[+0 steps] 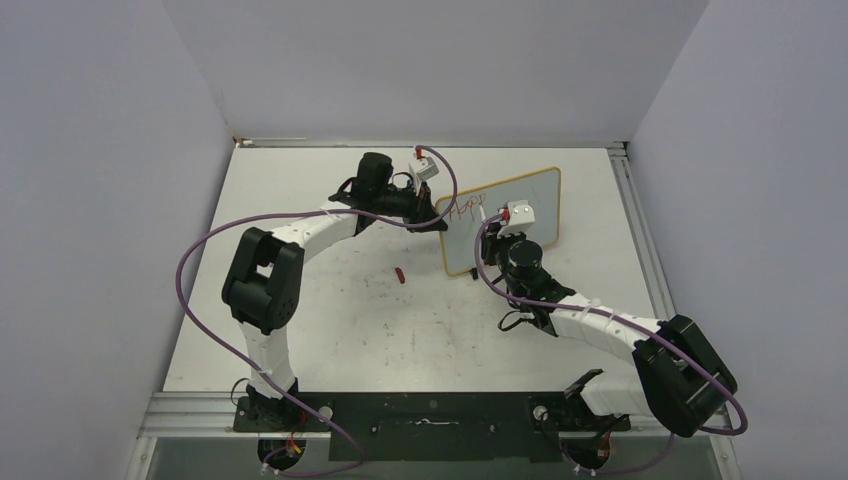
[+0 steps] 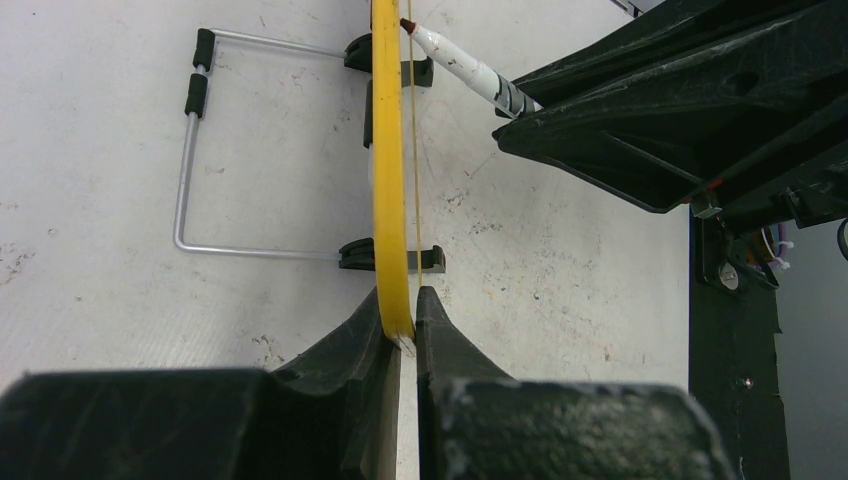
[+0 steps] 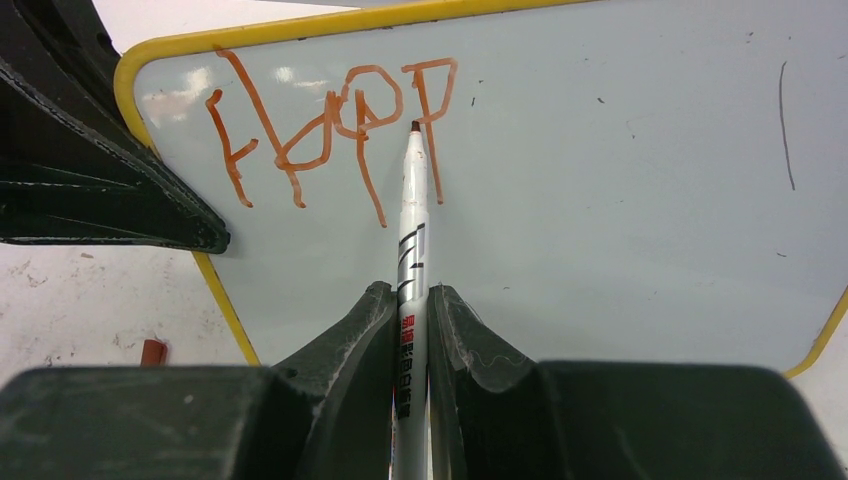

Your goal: Write a sentence on the whiteboard

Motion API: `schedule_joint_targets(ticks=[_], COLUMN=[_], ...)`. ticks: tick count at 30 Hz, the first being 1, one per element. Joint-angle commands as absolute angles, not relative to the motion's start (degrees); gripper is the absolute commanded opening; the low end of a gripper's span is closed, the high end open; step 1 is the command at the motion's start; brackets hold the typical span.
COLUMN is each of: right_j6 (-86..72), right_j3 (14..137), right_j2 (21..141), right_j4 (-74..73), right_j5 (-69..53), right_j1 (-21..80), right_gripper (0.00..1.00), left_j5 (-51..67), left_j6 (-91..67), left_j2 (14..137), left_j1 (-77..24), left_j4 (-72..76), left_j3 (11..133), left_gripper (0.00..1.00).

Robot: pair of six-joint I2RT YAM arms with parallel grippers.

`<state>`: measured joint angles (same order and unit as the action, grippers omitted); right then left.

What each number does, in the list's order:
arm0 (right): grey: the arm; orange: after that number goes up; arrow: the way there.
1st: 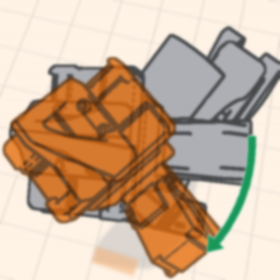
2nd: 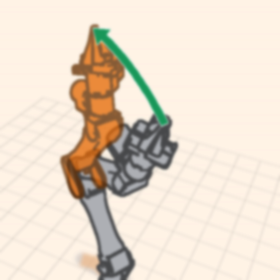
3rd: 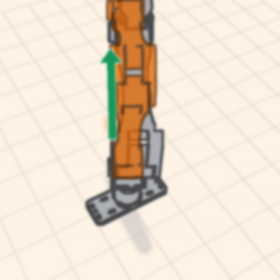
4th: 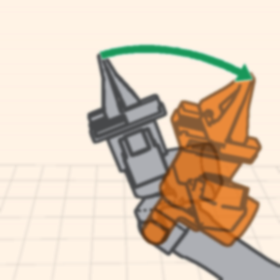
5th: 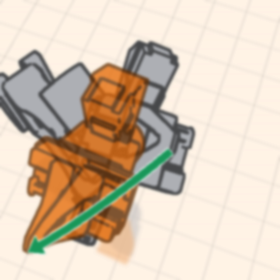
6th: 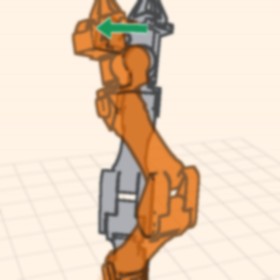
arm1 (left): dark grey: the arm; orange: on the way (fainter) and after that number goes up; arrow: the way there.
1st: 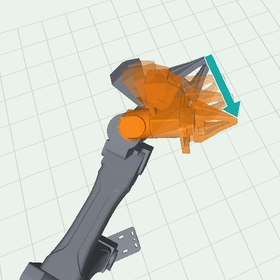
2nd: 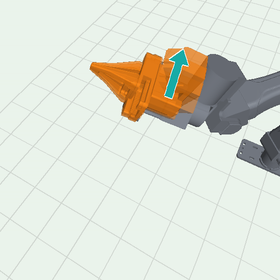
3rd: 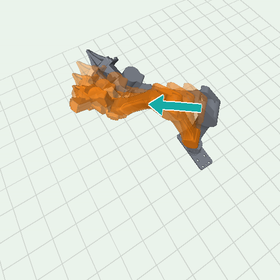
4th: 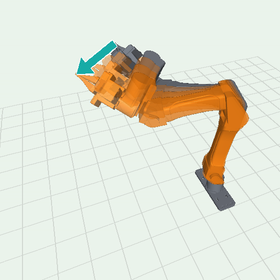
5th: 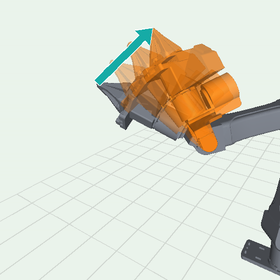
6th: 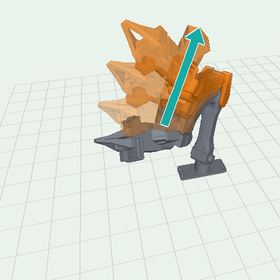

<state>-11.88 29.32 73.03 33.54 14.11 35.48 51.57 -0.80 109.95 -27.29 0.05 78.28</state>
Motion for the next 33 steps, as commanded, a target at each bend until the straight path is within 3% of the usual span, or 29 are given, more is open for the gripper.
schedule_joint_targets(ticks=[1, 13, 33], right_j6=[-12.35, -11.84, -11.72], right_j3=[29.18, 28.32, 30.50], right_j2=[72.35, 66.66, 71.96], right_j4=[33.91, 32.23, 34.48], right_j5=[13.96, 14.91, 12.21], right_j1=[35.96, 33.11, 31.87], right_gripper=[0.05, 0.05, 0.05], left_j5=[52.57, 51.98, 52.06], left_j6=[1.94, 2.28, 2.47], left_j2=[110.74, 110.81, 110.91], left_j1=[-28.92, -28.92, -28.98], left_j4=[-6.06, -6.77, -7.20], left_j3=[78.44, 78.74, 79.01], left_gripper=[0.00, 0.00, 0.00])
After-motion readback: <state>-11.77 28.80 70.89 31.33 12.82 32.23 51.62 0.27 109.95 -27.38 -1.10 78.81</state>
